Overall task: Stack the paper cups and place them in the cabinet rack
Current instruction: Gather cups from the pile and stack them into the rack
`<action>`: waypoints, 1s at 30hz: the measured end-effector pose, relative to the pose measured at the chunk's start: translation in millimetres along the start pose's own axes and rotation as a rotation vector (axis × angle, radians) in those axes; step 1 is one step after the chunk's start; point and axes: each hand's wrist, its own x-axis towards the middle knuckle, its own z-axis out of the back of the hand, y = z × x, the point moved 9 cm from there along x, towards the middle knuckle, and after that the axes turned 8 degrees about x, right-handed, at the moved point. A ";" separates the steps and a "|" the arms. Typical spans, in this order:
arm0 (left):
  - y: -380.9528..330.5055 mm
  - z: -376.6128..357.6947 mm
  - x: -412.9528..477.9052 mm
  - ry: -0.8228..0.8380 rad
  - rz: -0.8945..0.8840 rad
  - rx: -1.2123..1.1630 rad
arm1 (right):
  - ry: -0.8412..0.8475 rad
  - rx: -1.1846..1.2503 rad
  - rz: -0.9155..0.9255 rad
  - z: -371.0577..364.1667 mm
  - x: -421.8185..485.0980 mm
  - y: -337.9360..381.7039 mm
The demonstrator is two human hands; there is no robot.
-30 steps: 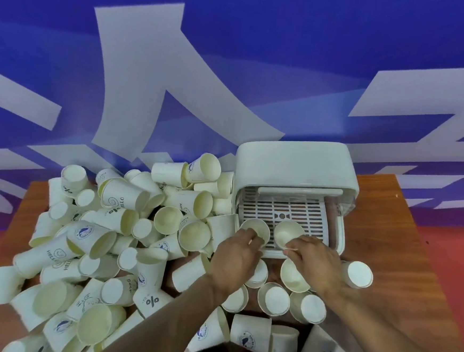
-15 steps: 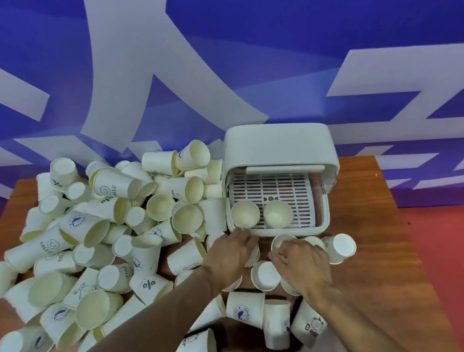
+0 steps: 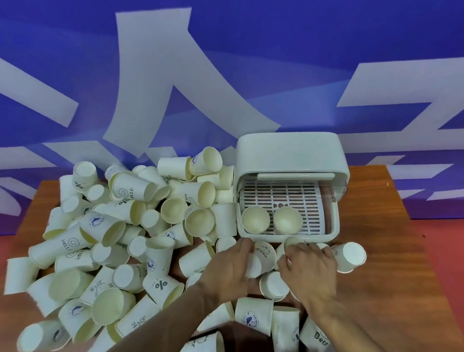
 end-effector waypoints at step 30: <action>-8.4 58.4 16.3 -0.209 -0.054 0.099 | -0.331 0.381 0.124 78.0 23.0 3.0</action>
